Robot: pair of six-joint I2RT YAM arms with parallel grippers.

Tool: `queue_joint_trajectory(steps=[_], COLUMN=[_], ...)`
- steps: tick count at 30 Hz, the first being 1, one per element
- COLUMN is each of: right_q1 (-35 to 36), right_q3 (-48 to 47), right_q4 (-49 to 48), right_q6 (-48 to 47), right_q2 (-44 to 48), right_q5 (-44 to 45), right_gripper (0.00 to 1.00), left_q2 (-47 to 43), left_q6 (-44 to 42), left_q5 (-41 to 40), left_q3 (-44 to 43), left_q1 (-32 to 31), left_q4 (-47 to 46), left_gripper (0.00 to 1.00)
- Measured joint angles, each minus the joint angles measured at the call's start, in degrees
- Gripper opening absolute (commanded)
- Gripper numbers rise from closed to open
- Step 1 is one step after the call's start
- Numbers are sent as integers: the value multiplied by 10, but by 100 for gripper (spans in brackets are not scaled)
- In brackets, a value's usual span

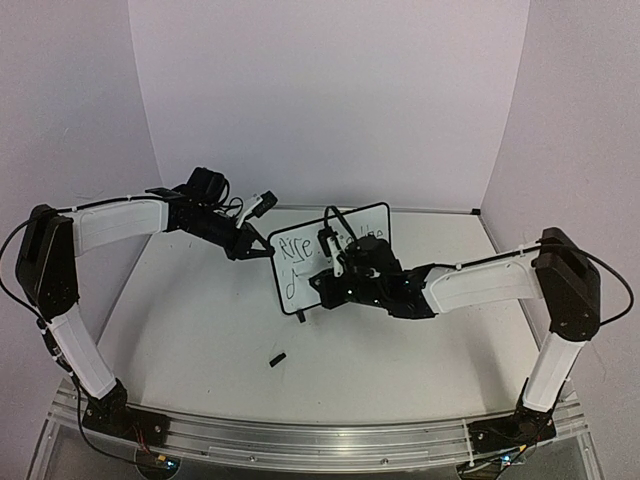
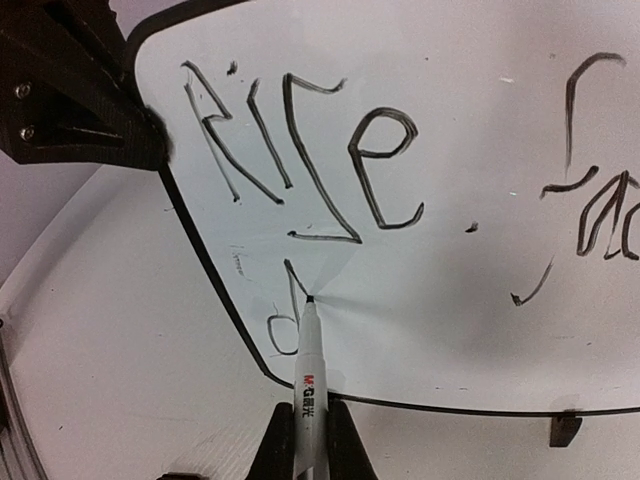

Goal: Write a sentence on the whiteboard

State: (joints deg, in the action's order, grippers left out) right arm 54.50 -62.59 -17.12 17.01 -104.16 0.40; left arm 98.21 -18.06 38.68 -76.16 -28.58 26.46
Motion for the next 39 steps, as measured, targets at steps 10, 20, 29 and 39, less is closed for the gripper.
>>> queue_joint_trajectory(steps=[10, 20, 29, 39], right_q1=[0, 1, 0, -15], right_q3=[0, 3, 35, 59], right_q4=[0, -2, -4, -20], right_q6=[5, 13, 17, 27], right_q2=[-27, -34, -33, 17], right_q5=[-30, -34, -4, -14], right_gripper=[0, 0, 0, 0], left_q2=[0, 0, 0, 0], left_q6=[0, 0, 0, 0], left_q5=[-1, -1, 0, 0], left_q3=[0, 0, 0, 0], left_q1=[0, 0, 0, 0], left_q4=[0, 0, 0, 0], left_gripper=[0, 0, 0, 0])
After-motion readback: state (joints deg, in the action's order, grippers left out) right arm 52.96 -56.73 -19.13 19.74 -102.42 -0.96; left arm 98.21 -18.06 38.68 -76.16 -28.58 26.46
